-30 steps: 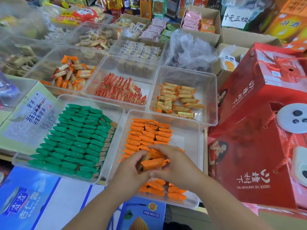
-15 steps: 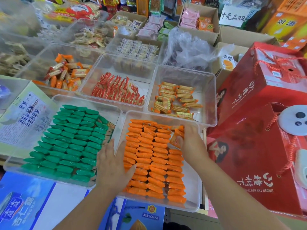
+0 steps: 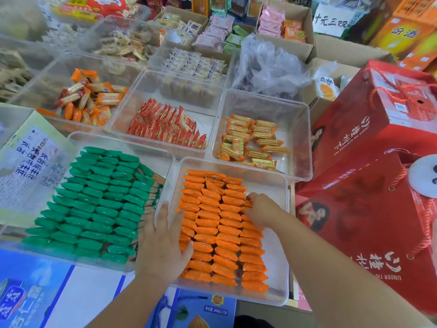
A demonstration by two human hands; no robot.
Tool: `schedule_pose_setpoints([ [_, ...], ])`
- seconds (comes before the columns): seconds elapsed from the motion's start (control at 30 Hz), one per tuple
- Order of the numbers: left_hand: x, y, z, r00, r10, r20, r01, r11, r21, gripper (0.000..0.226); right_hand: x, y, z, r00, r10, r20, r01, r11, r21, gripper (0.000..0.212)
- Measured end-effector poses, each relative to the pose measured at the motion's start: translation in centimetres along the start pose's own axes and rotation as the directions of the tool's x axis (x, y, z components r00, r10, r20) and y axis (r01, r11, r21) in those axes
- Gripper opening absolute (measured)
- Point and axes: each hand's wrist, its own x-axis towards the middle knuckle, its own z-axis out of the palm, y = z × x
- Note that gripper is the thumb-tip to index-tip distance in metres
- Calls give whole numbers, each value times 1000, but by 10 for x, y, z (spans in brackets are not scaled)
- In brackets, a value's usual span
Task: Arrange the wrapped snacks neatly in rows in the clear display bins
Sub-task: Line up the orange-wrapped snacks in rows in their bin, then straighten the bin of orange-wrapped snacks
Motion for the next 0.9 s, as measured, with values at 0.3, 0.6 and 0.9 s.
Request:
schedule_pose_setpoints([
  [0.3,0,-1,4,1000,0,-27,-1,999,-38,88,5,-3,9,982,179,63,-171,691,702,43],
  [0.6,20,-21,-3,994,-102,26,104,938,-331,96,-59,16,44,950,311,43,-188,455,871,74],
  [0.9,25,-27,7,996,-85,19,85,899,-430,73,-91,20,73,881,375,290,-385,209,899,70],
])
